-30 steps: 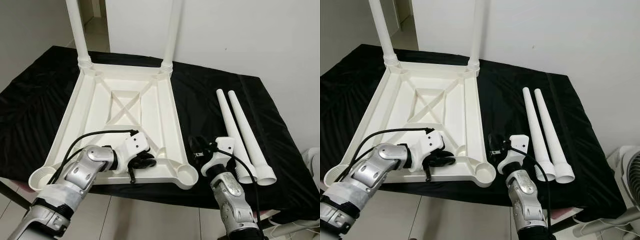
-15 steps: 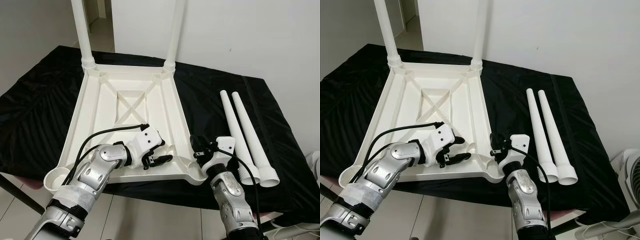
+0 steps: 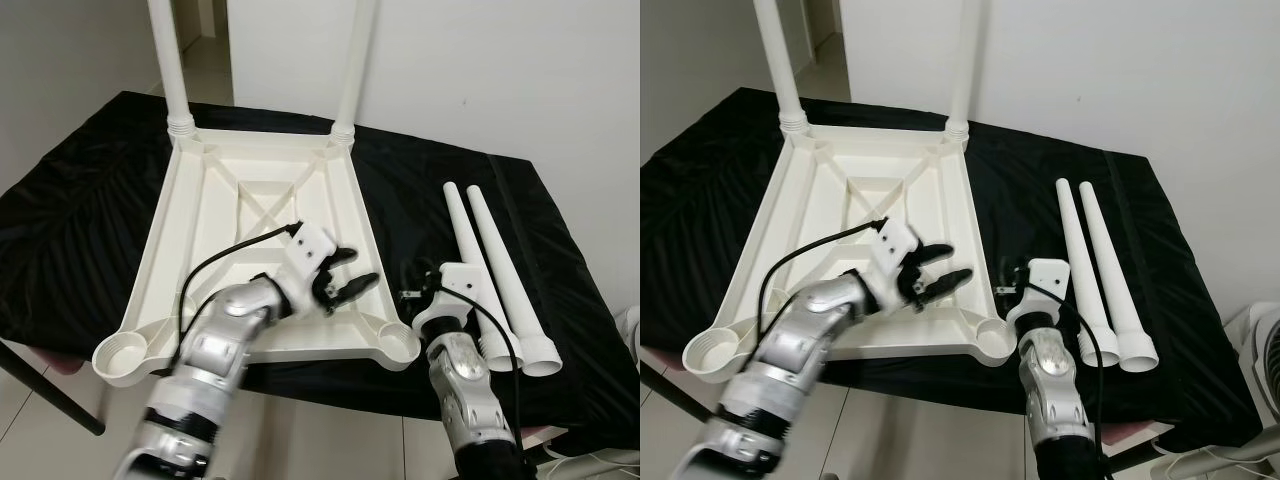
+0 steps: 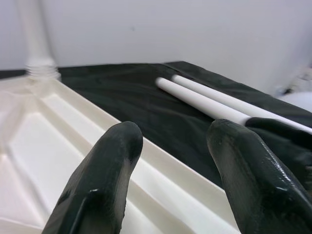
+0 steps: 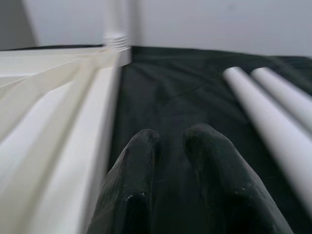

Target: Building children table

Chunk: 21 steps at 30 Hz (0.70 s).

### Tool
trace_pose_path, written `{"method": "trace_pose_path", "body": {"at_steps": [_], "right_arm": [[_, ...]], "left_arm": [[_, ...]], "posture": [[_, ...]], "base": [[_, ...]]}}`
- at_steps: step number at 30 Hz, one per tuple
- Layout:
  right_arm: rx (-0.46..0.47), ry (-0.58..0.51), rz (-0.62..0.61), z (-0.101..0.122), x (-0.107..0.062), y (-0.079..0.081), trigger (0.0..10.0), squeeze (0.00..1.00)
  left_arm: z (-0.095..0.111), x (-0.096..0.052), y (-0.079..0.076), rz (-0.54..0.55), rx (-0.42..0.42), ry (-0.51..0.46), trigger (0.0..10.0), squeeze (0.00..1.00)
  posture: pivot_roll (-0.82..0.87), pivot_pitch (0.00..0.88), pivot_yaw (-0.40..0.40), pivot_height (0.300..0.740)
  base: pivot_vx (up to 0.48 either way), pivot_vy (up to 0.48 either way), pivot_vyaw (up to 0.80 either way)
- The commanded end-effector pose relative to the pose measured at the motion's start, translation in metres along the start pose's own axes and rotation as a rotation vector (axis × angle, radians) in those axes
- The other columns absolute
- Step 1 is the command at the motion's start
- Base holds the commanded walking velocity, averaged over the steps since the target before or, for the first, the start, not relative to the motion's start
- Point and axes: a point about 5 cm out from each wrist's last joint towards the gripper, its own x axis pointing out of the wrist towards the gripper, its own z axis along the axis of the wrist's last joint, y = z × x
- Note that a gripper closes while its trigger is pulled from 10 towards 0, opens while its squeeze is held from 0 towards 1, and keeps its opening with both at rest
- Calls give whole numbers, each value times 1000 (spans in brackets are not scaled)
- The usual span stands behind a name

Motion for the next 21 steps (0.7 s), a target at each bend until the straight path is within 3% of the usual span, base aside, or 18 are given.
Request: {"method": "trace_pose_path", "body": {"at_steps": [1, 2, 12, 18, 19, 21], "right_arm": [[-33, 38, -103, -6, -2, -16, 10000, 0], [-17, 31, -143, -4, -3, -24, 10000, 1000], [-115, 50, -322, 0, -15, -58, 10000, 1000], [-146, 55, -343, -1, -20, -62, 10000, 1000], [-142, 55, -324, -1, -21, -62, 10000, 0], [-122, 55, -280, 1, -23, -60, 10000, 0]], "left_arm": [[1, 0, 3, 78, -14, -14, 10000, 0], [3, 0, 2, 90, -14, -23, 10000, 0], [11, -7, 1, 46, 31, -41, 10000, 0], [7, -10, -13, 25, 51, -42, 10000, 0], [5, -14, -19, -8, 65, -52, 10000, 0], [1, -20, -28, -66, 91, -59, 10000, 0]], "posture": [[-16, 5, -86, 740], [-16, 8, -90, 740], [-26, 27, -98, 740], [-37, 34, -96, 740], [-39, 35, -97, 740], [-43, 37, -96, 740]], "base": [[0, 0, 0], [0, 0, 0], [0, 0, 0], [0, 0, 0], [0, 0, 0], [0, 0, 0]]}}
